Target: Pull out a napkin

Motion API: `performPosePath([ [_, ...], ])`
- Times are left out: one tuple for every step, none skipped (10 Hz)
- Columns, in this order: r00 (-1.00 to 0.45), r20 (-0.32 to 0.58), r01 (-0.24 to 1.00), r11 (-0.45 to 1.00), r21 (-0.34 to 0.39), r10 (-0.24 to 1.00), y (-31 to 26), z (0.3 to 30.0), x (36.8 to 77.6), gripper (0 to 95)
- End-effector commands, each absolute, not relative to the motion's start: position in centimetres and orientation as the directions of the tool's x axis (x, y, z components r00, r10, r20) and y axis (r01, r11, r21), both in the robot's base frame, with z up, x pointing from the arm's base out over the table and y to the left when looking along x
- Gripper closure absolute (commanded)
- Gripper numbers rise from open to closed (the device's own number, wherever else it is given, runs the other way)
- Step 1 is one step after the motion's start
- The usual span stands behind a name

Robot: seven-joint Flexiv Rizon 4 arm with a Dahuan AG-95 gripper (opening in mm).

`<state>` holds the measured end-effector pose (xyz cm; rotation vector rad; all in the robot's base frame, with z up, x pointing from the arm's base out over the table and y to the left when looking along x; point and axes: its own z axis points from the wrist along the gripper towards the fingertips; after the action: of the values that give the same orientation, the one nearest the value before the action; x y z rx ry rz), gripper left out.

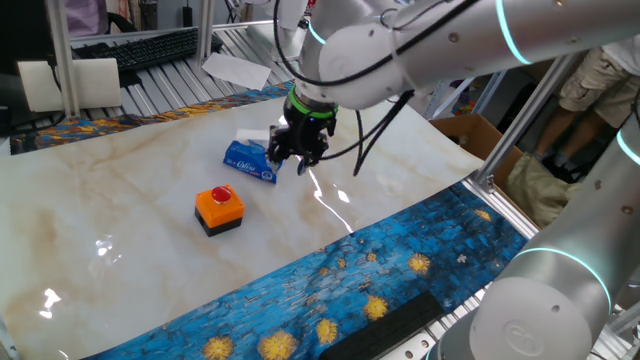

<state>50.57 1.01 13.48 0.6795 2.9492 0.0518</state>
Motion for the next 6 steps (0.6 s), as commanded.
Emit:
performPosePath([
  [-0.887,-0.105,0.442,0.892,0.094,0.45,0.7,13.8,51.1,0.0],
  [-0.89,-0.111,0.433,0.896,0.097,0.442,0.1,13.8,51.8,0.0],
  [-0.894,-0.106,0.427,0.899,0.101,0.436,-0.5,13.9,52.3,0.0],
  [-0.896,-0.104,0.421,0.901,0.107,0.431,-0.9,13.9,52.8,0.0],
  [-0.9,-0.103,0.413,0.904,0.108,0.423,-1.7,13.9,53.5,0.0],
  [-0.903,-0.1,0.406,0.907,0.115,0.417,-2.4,13.9,54.3,0.0],
])
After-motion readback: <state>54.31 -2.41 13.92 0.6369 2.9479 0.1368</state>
